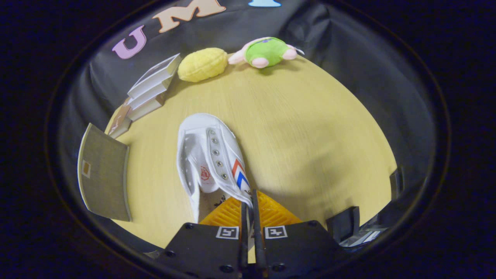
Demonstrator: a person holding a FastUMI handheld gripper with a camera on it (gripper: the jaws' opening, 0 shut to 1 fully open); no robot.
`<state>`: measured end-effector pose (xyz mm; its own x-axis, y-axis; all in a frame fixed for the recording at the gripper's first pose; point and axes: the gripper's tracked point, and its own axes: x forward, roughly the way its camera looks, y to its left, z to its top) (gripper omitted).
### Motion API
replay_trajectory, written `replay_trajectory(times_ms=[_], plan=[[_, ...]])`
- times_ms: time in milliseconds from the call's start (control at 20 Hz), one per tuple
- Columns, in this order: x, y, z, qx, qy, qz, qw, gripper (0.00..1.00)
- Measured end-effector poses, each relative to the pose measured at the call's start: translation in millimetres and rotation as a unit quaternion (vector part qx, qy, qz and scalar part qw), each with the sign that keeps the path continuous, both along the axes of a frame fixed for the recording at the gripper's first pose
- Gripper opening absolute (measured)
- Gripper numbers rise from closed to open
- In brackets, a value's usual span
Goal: Open the storage box then place both shoes into the box .Put the left shoe in first, then the right shoe, with the right side of both shoes facing outward in a uniform manner.
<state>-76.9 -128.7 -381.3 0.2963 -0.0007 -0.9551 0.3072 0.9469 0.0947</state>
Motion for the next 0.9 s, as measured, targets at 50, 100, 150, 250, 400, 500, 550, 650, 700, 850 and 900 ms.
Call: replay_trajectory(times_ms=[50,100,150,250,400,500,550,650,700,850,900], plan=[[1.5,-1.3,-0.9,0.002,-0.001,-0.003,1.0,0.1],[0.3,2.1,-4.6,0.008,0.003,-0.006,1.0,0.06],[0.8,3.5,2.7,0.015,-0.001,-0.005,1.0,0.03],[2.7,10.9,6.7,0.046,-0.004,-0.031,0.998,0.03],[9.5,30.5,17.9,0.116,-0.018,-0.085,0.989,0.03],[15.2,38.0,27.8,0.128,-0.034,-0.094,0.987,0.03],[18.0,42.0,29.3,0.129,-0.039,-0.084,0.987,0.03],[24.1,50.0,37.2,0.133,-0.044,-0.071,0.988,0.03],[25.6,57.3,42.5,0.141,-0.048,-0.072,0.986,0.03],[30.6,81.7,59.2,0.167,-0.05,-0.064,0.983,0.03],[32.8,90.2,66.2,0.173,-0.056,-0.065,0.981,0.03]])
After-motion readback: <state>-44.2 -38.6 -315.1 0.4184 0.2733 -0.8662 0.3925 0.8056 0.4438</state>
